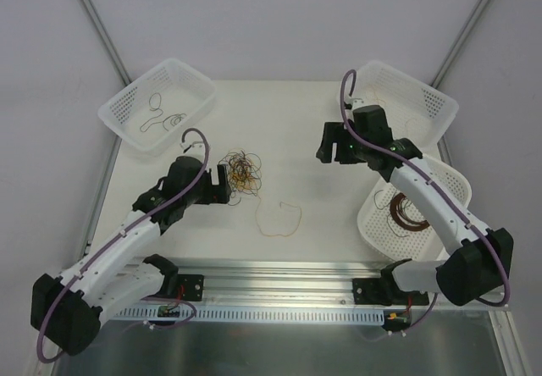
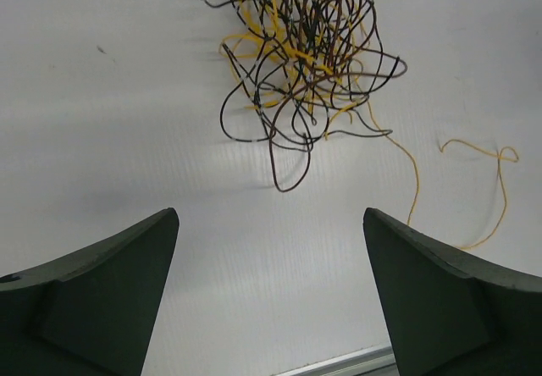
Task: Untangle the cables
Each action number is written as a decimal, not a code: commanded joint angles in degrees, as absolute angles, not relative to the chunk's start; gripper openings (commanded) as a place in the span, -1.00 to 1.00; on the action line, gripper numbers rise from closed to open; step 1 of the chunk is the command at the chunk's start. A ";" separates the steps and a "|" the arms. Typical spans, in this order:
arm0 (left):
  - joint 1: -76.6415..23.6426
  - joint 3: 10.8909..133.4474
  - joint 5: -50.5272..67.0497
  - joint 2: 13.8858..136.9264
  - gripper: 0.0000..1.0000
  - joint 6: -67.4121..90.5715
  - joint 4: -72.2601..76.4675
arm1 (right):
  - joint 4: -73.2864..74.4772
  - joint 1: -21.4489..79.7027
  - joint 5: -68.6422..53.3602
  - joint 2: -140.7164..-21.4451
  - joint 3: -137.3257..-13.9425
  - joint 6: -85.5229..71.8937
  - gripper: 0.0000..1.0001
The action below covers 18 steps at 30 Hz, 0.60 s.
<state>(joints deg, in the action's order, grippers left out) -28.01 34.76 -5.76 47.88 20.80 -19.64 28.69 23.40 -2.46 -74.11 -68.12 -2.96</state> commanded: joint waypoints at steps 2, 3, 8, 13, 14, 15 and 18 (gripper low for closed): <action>-27.16 44.37 -9.23 59.02 0.81 23.20 -12.48 | 23.21 27.94 -7.12 -74.44 -66.80 -3.95 0.56; -27.07 47.87 -9.05 61.15 0.79 23.12 -12.48 | 22.94 29.25 -7.73 -74.44 -66.27 -3.87 0.56; -26.89 56.50 -5.99 74.43 0.62 20.14 -12.39 | 22.33 31.55 -8.61 -73.04 -63.81 -2.90 0.58; -26.89 60.82 4.26 80.41 0.53 10.74 -12.31 | 22.24 31.73 -10.90 -70.58 -61.27 -0.36 0.60; -26.81 60.91 5.61 80.68 0.52 6.20 -12.39 | 22.24 31.73 -11.16 -69.71 -61.09 -0.26 0.60; -26.81 60.65 7.37 80.86 0.52 3.80 -12.48 | 22.15 31.64 -11.68 -69.26 -60.74 1.39 0.61; -26.89 59.86 12.38 80.77 0.46 -5.16 -12.48 | 22.41 31.73 -12.21 -68.29 -60.03 2.54 0.61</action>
